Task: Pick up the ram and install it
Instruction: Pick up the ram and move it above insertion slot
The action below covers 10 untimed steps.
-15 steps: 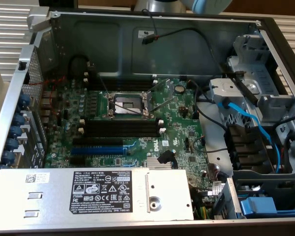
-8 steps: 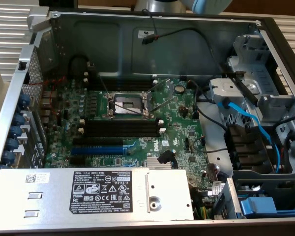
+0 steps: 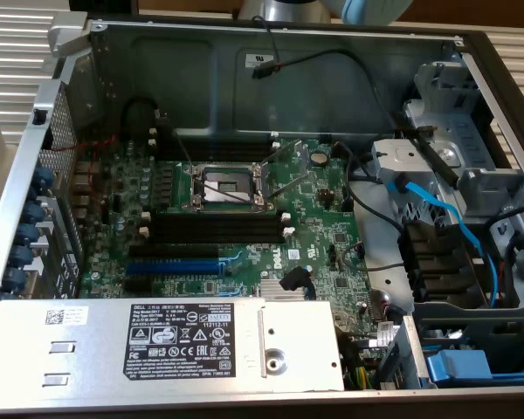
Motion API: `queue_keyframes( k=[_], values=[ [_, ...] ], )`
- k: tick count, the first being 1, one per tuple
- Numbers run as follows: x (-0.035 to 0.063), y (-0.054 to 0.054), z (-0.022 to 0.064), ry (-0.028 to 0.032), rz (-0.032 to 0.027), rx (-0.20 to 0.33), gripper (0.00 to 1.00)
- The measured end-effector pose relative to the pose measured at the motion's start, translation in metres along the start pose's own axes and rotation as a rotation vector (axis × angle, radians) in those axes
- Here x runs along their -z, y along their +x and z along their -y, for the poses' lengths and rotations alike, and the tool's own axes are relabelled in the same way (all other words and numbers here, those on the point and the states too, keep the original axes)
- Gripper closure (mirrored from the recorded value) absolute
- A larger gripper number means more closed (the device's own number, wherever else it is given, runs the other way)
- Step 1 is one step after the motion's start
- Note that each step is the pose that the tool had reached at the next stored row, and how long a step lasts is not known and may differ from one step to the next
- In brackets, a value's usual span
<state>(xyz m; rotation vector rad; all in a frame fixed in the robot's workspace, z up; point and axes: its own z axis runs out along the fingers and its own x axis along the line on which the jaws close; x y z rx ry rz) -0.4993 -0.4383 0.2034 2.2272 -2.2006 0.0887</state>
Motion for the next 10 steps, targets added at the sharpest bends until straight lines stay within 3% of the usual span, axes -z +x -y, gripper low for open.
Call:
queue_keyframes(
  k=[7, 8, 10],
  values=[
    [0.0, 0.0, 0.0, 0.0, 0.0, 0.0, 0.76],
    [0.0, 0.0, 0.0, -0.0001, 0.0, 0.0, 0.83],
    [0.0, 0.0, 0.0, -0.0001, 0.0, 0.0, 0.83]
  ],
)
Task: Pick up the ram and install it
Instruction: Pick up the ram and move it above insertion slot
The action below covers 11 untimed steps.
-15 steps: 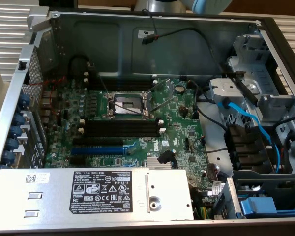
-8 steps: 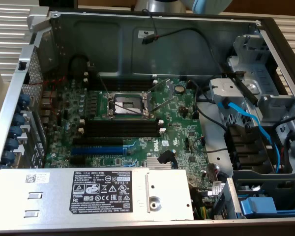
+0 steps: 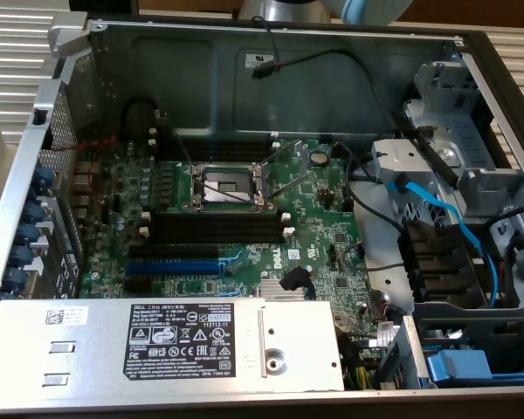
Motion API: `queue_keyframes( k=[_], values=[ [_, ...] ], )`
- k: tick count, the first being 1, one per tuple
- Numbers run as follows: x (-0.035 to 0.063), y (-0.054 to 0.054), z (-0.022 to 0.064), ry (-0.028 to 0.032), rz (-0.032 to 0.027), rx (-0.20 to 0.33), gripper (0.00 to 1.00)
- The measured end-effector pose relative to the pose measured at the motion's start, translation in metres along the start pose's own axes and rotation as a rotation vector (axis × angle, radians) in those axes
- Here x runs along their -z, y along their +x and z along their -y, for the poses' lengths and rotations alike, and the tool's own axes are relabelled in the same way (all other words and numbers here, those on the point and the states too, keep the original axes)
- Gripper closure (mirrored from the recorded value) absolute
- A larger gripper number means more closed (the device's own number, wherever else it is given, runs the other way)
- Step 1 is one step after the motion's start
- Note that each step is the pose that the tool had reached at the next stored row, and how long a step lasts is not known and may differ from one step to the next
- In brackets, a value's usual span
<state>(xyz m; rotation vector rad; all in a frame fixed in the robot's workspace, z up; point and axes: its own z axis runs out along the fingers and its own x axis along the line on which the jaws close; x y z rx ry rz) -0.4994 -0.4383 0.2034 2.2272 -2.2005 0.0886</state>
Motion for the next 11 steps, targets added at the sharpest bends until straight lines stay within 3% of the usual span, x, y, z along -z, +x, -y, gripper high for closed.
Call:
queue_keyframes(
  k=[7, 11],
  values=[
    [0.0, 0.0006, 0.0, 0.0, 0.0001, 0.0, 0.83],
    [0.0, 0.0006, 0.0, 0.0, 0.0001, 0.0, 0.88]
  ],
)
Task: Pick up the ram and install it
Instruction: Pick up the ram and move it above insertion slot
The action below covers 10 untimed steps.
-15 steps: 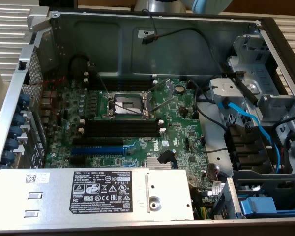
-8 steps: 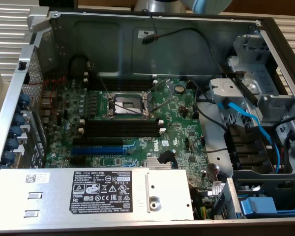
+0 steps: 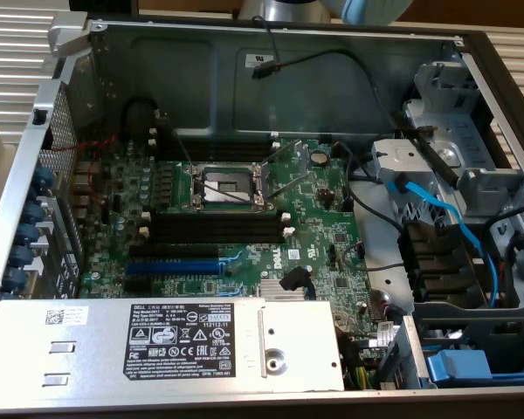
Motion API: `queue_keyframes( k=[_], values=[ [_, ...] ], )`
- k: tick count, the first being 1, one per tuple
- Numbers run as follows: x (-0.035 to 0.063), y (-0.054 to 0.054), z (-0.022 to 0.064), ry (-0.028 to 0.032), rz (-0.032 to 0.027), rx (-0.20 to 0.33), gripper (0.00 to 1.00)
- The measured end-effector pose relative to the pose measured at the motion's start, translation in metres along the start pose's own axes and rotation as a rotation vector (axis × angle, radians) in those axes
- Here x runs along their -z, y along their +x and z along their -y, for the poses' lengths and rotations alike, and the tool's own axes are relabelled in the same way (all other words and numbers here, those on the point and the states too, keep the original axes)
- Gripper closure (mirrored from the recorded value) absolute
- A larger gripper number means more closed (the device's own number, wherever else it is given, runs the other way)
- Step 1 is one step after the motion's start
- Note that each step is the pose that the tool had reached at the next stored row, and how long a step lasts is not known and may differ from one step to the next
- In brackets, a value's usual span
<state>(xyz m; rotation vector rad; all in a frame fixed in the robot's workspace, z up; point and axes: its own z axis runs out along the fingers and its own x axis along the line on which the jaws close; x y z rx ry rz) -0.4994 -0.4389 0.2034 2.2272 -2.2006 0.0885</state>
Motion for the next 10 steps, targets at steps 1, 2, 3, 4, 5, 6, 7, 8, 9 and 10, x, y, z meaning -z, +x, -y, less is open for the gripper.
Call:
queue_keyframes(
  k=[1, 2, 3, 4, 5, 6, 7, 8, 9, 10],
  values=[
    [0.0, 0.0, 0.0, 0.0, 0.0, 0.0, 0.88],
    [0.0, 0.0, 0.0, 0.0, 0.0, 0.0, 0.88],
    [0.0, 0.0, 0.0, 0.0, 0.0, 0.0, 0.88],
    [0.0, 0.0, 0.0, 0.0, 0.0, 0.0, 0.88],
    [0.0, 0.0, 0.0, 0.0, 0.0001, 0.0, 0.88],
    [0.0, 0.0, 0.0, 0.0001, 0.0003, 0.0, 0.88],
    [-0.0001, 0.0001, -0.0002, 0.0004, 0.0006, 0.0, 0.88],
    [-0.0001, 0.0002, -0.0006, 0.0014, 0.0014, 0.0, 0.88],
    [0.0, 0.0003, -0.001, 0.0026, 0.0021, 0.0, 0.88],
    [0.0, 0.0005, -0.0015, 0.0037, 0.0025, 0.0, 0.88]
  ],
)
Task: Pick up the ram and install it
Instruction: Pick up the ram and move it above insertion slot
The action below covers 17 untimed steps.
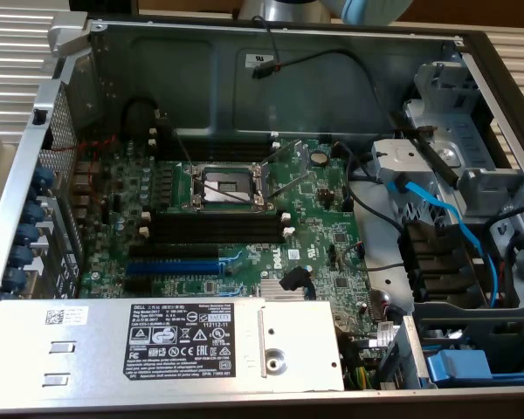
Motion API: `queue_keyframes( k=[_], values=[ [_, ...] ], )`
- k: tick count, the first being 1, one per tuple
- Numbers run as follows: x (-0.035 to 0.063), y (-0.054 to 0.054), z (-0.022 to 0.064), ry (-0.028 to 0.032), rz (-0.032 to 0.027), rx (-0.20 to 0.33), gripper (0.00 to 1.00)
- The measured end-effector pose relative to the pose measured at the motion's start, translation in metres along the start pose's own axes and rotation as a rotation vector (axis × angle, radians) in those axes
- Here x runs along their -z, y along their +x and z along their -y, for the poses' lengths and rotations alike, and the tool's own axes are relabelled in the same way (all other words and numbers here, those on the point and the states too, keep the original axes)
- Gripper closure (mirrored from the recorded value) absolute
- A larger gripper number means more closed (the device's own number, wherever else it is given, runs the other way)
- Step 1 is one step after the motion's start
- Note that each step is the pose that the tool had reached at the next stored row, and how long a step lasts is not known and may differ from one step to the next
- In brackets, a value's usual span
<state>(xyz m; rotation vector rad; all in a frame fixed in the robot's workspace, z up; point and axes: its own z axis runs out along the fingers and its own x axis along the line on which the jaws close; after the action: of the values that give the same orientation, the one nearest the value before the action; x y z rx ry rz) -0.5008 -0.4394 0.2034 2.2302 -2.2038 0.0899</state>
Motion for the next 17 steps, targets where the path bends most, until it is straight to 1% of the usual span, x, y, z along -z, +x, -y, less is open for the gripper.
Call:
queue_keyframes(
  k=[3, 7, 12, 14, 17],
  values=[
    [0.0, 0.001, -0.0008, 0.0015, 0.0, 0.0, 0.88],
    [0.0002, 0.0028, -0.0008, 0.0018, 0.0007, 0.0, 0.88],
    [0.0024, 0.0031, -0.0007, 0.007, 0.0042, -0.001, 0.88],
    [0.0028, 0.0031, -0.0006, 0.0083, 0.0048, -0.001, 0.88],
    [0.0041, 0.0032, -0.0006, 0.0086, 0.0048, -0.001, 0.88]
  ],
)
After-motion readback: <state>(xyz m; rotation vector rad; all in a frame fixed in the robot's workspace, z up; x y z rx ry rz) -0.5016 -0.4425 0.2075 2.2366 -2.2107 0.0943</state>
